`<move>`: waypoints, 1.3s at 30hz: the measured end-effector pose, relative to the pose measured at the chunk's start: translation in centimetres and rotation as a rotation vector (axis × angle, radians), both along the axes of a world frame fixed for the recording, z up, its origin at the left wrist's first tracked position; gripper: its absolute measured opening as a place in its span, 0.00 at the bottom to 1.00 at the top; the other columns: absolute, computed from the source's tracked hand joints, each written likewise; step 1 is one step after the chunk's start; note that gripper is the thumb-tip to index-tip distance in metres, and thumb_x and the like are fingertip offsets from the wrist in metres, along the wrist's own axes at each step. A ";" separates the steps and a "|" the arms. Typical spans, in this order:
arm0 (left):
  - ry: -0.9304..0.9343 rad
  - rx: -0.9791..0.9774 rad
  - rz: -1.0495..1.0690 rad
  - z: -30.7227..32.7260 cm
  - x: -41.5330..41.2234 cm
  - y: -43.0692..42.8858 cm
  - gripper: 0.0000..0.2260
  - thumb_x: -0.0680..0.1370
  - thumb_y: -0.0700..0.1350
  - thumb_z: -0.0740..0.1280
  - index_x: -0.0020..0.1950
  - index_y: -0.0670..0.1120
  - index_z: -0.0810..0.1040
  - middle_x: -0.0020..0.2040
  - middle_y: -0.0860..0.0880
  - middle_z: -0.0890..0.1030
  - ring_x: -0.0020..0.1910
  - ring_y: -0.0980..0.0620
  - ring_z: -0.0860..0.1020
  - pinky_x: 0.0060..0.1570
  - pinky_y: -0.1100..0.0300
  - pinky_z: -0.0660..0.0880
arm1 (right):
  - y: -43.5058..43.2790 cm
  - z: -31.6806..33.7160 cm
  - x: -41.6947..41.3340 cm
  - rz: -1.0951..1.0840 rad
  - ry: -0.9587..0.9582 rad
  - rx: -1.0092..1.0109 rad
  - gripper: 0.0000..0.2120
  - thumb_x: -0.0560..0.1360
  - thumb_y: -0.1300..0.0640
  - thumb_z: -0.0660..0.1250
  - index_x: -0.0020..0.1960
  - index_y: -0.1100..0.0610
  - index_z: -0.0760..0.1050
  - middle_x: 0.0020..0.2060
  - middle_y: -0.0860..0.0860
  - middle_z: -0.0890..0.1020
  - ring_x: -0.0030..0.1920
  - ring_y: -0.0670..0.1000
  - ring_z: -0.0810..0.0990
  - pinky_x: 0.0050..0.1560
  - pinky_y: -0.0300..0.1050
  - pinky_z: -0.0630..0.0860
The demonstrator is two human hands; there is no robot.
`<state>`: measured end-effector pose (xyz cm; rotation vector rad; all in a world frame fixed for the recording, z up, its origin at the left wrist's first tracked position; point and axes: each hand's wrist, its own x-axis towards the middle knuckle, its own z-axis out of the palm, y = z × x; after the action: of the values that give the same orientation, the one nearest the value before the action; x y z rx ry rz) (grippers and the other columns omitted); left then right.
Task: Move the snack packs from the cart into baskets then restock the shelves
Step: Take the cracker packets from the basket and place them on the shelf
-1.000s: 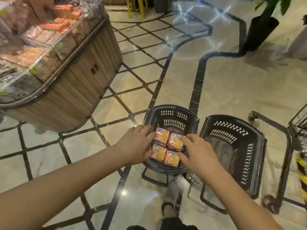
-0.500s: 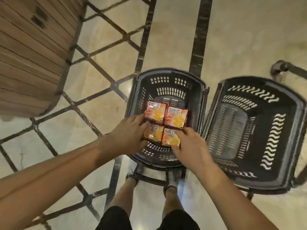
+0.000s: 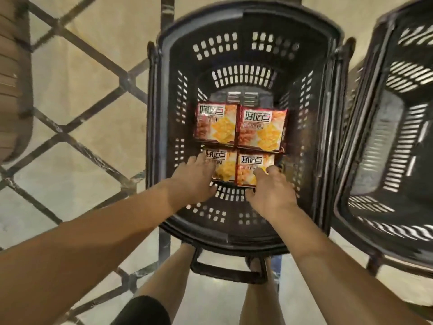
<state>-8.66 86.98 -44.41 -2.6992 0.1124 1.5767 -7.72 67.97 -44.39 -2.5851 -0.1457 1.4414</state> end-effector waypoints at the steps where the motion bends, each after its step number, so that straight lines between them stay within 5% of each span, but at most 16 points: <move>1: 0.013 0.005 0.003 -1.3 0.0 0.2 0.30 0.81 0.58 0.64 0.79 0.47 0.61 0.76 0.41 0.63 0.73 0.40 0.66 0.68 0.43 0.71 | 0.1 -1.4 0.1 -0.013 0.007 -0.014 0.24 0.81 0.47 0.63 0.75 0.51 0.65 0.68 0.55 0.67 0.67 0.58 0.70 0.62 0.52 0.73; 9: 0.107 -0.025 0.270 -10.0 0.2 0.6 0.31 0.81 0.52 0.67 0.79 0.44 0.59 0.76 0.39 0.62 0.76 0.38 0.64 0.72 0.43 0.69 | 1.1 -10.1 -0.2 -0.156 0.075 -0.144 0.27 0.79 0.45 0.67 0.72 0.56 0.66 0.67 0.61 0.68 0.66 0.62 0.72 0.62 0.55 0.73; 19: 0.047 -0.109 1.118 -13.9 -0.2 -0.5 0.39 0.77 0.45 0.74 0.79 0.40 0.54 0.75 0.41 0.67 0.75 0.42 0.68 0.71 0.52 0.68 | 0.6 -14.5 -1.2 -0.599 0.121 -0.105 0.41 0.75 0.48 0.73 0.78 0.59 0.53 0.73 0.62 0.65 0.72 0.63 0.67 0.68 0.55 0.70; 26: -0.083 -0.055 1.159 -14.5 -1.6 -1.8 0.38 0.74 0.43 0.77 0.77 0.42 0.60 0.75 0.42 0.62 0.76 0.42 0.62 0.76 0.48 0.64 | 0.9 -15.9 -0.3 -0.843 0.089 -0.114 0.40 0.72 0.52 0.76 0.75 0.61 0.57 0.73 0.61 0.67 0.71 0.64 0.70 0.66 0.55 0.71; 32: -0.147 0.064 1.085 -14.1 -3.0 -2.5 0.23 0.81 0.50 0.69 0.72 0.42 0.70 0.71 0.41 0.72 0.72 0.41 0.69 0.71 0.48 0.70 | 1.3 -15.2 -1.5 -0.679 0.050 -0.174 0.33 0.74 0.50 0.74 0.72 0.63 0.64 0.69 0.62 0.71 0.69 0.64 0.72 0.64 0.56 0.73; 37: -0.142 -0.005 1.171 -13.4 -3.3 -2.4 0.21 0.80 0.48 0.71 0.70 0.45 0.70 0.72 0.43 0.66 0.72 0.41 0.68 0.70 0.46 0.71 | 0.4 -15.4 -1.3 -0.609 0.103 -0.172 0.27 0.76 0.47 0.72 0.69 0.58 0.70 0.64 0.61 0.76 0.64 0.63 0.77 0.53 0.50 0.74; 39: -0.151 -0.032 1.146 -12.9 -3.3 -2.4 0.21 0.81 0.47 0.69 0.72 0.45 0.69 0.73 0.43 0.64 0.74 0.42 0.66 0.70 0.45 0.70 | 0.2 -15.3 -1.1 -0.613 0.121 -0.138 0.28 0.75 0.46 0.72 0.70 0.56 0.70 0.66 0.60 0.75 0.64 0.62 0.76 0.56 0.50 0.74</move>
<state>-11.94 84.60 -57.35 -3.0009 -1.6581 1.4027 -8.80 68.19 -59.71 -2.3149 0.7182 1.3835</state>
